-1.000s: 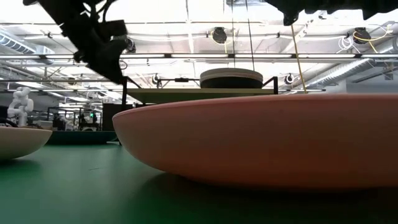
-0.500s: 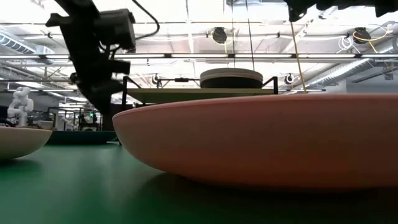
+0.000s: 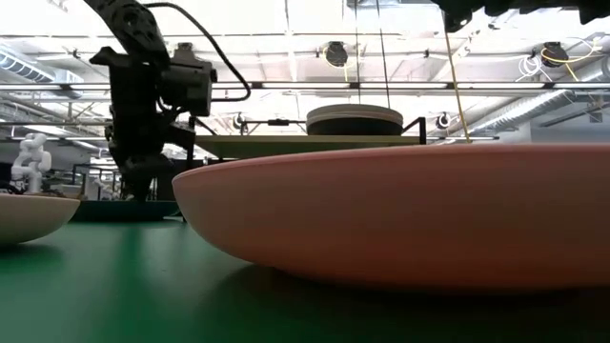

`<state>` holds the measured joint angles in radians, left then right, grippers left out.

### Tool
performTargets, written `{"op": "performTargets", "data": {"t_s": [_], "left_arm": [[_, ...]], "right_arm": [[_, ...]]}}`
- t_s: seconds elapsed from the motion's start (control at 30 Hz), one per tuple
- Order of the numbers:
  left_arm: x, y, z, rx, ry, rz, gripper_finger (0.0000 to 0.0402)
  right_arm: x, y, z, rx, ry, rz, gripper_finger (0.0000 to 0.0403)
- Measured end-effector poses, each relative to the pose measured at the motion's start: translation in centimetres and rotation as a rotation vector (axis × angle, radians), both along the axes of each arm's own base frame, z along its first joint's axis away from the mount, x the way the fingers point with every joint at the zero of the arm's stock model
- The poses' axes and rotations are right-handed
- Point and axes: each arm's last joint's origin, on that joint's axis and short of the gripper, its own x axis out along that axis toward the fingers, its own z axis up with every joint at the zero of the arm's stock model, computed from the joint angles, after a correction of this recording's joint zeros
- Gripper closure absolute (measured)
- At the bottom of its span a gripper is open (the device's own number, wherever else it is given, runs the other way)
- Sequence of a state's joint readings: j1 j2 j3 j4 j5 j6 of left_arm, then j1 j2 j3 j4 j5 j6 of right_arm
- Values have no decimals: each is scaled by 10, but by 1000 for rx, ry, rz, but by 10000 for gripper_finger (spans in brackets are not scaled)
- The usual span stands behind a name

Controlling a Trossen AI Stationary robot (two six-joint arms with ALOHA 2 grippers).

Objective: Place and stack plates onto a shelf
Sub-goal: Put the black plate on the shelf

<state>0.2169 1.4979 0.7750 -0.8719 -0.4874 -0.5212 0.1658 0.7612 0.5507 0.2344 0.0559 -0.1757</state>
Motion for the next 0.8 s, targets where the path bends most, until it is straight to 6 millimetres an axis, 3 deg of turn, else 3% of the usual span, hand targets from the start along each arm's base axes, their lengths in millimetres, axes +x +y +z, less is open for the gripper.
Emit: {"op": "performTargets", "data": {"t_s": [0.63, 0.8], "left_arm": [[-21, 9, -22, -67, 44, 83, 282], [-20, 7, -22, -71, 35, 68, 324]], "right_arm": [[0, 0, 0, 6, 4, 0, 275], [0, 0, 0, 6, 4, 0, 275]]}}
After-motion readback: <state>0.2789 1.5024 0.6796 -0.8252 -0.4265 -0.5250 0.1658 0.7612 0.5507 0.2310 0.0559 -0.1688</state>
